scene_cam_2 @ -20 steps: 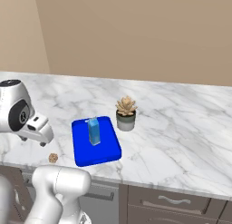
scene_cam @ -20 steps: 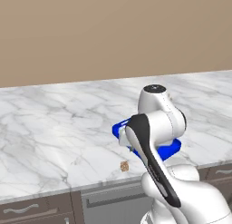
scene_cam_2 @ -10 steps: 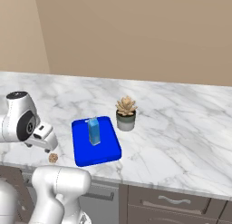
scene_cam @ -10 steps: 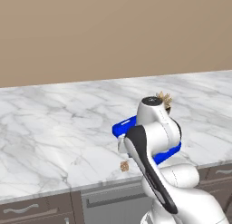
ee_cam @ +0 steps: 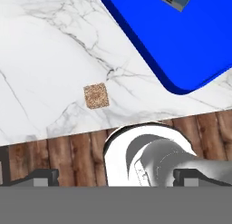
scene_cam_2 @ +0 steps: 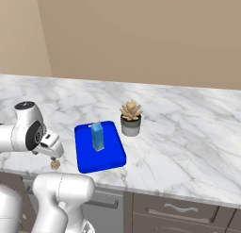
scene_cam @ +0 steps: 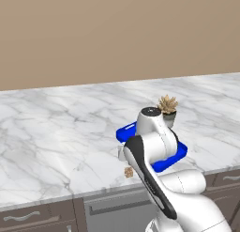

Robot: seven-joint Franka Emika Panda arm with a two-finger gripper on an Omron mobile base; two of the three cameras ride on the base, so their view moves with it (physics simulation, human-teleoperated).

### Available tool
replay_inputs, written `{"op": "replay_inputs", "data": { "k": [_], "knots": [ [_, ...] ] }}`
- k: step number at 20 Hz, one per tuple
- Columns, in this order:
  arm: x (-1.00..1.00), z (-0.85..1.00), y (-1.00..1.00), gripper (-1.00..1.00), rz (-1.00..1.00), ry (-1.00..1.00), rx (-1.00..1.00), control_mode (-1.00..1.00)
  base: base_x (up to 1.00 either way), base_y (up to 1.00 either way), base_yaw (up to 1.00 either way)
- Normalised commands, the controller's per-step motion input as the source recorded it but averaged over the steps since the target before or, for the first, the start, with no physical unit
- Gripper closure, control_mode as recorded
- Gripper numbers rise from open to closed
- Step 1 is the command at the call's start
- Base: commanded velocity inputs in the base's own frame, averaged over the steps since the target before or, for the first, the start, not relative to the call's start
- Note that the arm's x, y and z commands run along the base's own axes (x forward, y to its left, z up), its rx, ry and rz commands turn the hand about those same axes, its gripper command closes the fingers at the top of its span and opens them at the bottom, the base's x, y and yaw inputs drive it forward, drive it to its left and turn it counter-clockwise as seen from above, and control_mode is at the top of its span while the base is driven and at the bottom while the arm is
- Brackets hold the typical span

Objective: Take out the milk from the fridge and place it on the tray on the counter. Then take the sugar cube near the tray and place it in the tray.

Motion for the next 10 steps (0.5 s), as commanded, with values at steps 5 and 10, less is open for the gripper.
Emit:
{"op": "replay_inputs", "data": {
  "k": [5, 10],
  "knots": [
    [0.32, -0.36, 0.18, -1.0, 0.0, 0.0, 0.0, -1.0, 0.0, 0.0, 0.0],
    [0.27, -0.25, 0.04, -1.0, 0.0, 0.0, 0.0, -1.0, 0.0, 0.0, 0.0]
  ]
}}
